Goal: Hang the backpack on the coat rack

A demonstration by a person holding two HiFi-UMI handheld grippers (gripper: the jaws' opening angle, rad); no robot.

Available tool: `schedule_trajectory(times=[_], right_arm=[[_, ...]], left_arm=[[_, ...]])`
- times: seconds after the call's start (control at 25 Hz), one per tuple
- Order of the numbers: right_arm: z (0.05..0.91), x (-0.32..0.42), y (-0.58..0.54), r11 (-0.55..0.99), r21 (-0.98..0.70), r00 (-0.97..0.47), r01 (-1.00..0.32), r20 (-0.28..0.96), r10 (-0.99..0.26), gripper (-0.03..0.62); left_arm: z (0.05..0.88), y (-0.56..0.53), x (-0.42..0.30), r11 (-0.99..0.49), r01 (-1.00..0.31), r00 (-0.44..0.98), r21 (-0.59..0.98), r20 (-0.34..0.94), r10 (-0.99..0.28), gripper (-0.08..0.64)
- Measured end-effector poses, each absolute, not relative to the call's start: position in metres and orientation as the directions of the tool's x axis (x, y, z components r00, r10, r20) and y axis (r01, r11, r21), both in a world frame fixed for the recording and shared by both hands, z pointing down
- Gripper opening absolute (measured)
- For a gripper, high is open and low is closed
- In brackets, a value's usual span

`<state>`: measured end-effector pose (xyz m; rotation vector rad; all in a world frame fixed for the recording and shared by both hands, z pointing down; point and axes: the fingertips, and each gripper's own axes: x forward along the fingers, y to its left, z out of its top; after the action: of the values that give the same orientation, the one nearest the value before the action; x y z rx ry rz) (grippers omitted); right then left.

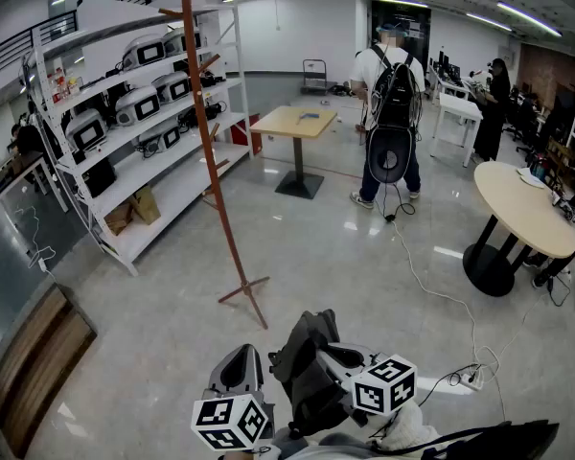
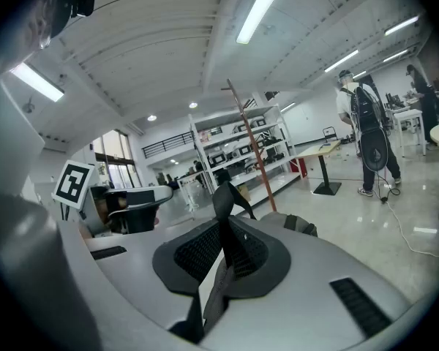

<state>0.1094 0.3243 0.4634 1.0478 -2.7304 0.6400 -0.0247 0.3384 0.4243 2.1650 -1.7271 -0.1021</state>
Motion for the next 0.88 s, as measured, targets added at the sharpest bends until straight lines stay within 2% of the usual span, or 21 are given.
schedule_trajectory(times=[0.88], right_arm=[[0.476,0.133,0.253,0.575,-0.343,-0.667,-0.742,0.296,-0.684,0.025]], left_arm=[[0.429,0.258,-0.008,-0.266,-0.915,0.327,0.305,0.169,-0.930,0.003]])
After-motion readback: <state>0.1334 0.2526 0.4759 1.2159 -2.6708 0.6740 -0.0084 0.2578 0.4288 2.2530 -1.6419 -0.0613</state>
